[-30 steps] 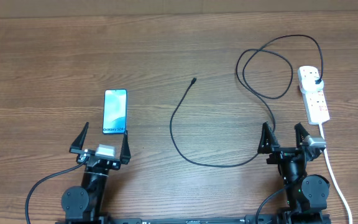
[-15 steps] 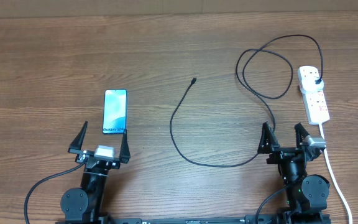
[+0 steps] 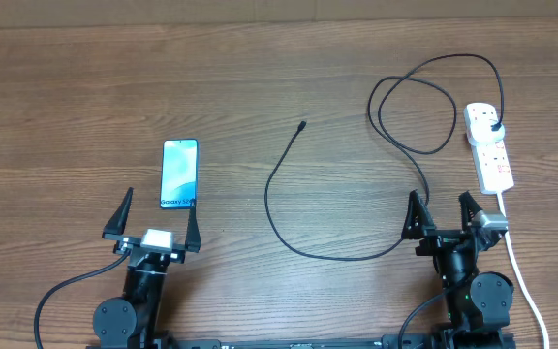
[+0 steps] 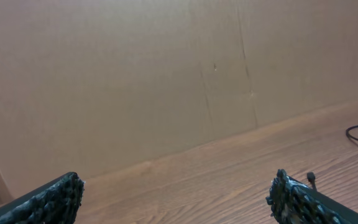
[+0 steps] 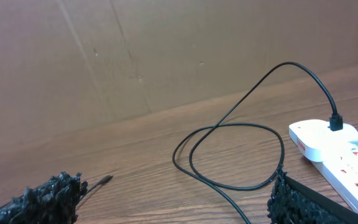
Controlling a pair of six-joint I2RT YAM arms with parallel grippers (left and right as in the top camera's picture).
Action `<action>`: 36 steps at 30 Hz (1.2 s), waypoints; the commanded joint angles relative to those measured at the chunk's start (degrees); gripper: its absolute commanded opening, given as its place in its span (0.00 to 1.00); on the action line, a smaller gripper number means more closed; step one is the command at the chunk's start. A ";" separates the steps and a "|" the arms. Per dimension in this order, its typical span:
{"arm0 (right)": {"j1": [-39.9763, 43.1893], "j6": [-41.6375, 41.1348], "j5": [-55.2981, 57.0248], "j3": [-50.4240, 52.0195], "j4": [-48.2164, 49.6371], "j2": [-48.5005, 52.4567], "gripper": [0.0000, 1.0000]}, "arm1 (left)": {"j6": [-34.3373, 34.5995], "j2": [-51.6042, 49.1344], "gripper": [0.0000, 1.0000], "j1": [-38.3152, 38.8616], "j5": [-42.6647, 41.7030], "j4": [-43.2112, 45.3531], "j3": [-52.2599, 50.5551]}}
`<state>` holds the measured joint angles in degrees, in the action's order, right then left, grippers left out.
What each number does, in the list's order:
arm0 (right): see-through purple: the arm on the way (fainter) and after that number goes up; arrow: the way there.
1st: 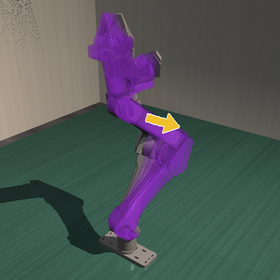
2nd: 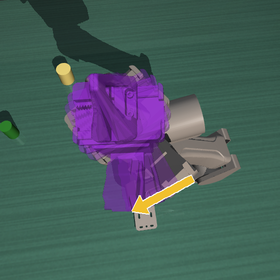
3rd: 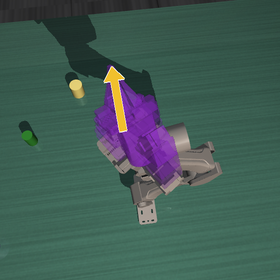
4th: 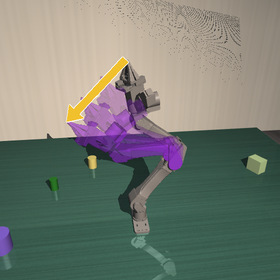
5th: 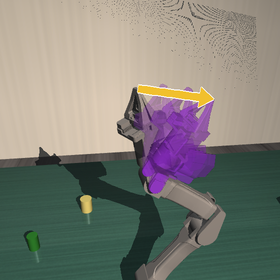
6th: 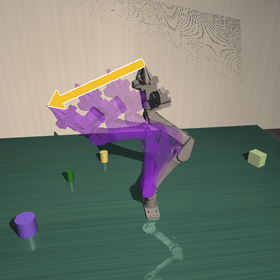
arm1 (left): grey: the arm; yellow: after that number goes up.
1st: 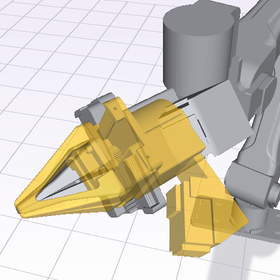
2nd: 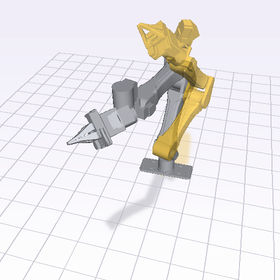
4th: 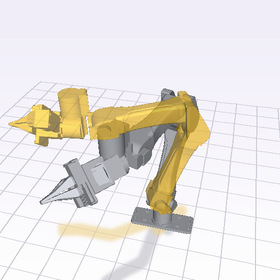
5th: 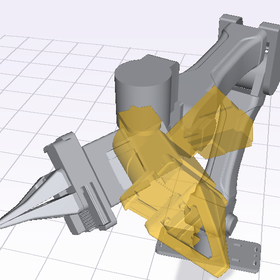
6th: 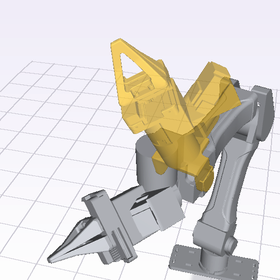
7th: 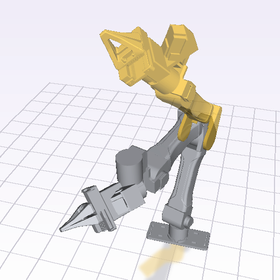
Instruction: Plug charger to phone and switch on socket
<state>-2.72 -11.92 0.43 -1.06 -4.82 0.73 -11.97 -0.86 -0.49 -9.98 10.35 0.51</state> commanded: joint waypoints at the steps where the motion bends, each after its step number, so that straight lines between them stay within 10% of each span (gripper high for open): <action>1: 0.13 0.15 0.57 0.61 0.07 -0.50 1.00 | 3.61 0.66 0.99 -0.24 1.81 0.37 -0.24; 36: 0.13 0.15 0.57 0.61 0.07 -0.50 1.00 | 9.86 0.61 1.00 -0.24 5.40 -1.33 0.02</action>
<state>-2.70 -11.94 0.45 -1.06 -4.82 0.73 -3.05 -0.86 -0.49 -5.72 8.97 0.51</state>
